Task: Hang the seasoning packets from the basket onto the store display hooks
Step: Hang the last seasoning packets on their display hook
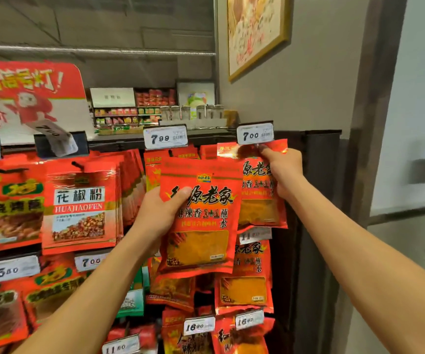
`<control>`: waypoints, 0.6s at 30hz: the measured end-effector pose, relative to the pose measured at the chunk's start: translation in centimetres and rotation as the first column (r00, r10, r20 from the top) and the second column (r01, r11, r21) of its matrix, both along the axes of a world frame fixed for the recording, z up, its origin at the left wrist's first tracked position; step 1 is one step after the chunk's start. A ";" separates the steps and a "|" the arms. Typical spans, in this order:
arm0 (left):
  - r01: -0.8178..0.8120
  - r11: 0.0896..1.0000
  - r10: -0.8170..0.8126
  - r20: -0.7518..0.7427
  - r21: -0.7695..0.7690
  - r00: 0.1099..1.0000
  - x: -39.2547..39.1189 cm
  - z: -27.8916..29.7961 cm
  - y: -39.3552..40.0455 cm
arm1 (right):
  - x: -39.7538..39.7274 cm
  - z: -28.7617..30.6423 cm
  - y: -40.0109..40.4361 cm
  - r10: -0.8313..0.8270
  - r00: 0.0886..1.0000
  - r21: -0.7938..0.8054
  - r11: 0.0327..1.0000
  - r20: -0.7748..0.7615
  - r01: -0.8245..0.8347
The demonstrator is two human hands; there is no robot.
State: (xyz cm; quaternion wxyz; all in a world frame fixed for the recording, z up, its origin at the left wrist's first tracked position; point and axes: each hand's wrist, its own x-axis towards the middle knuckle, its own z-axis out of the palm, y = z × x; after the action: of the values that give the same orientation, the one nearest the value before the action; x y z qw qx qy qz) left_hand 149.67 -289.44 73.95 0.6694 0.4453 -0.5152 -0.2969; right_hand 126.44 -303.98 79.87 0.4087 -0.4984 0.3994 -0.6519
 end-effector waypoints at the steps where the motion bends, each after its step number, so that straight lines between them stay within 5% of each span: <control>1: 0.012 1.000 -0.012 0.001 0.006 1.000 -0.2 -0.1 -0.4 | 0.2 0.0 -0.3 -0.008 1.000 0.003 1.000 -0.006 0.008; 18: 0.019 1.000 -0.019 -0.020 0.010 1.000 -0.2 0.0 -2.9 | 4.8 -0.1 -8.8 -0.093 0.984 0.149 0.982 -0.153 0.116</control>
State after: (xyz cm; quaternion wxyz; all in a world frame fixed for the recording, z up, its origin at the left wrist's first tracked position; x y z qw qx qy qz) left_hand 149.48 -292.32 73.96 0.6694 0.4408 -0.5113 -0.3102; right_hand 131.29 -312.74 79.73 0.3817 -0.4888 0.5041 -0.6010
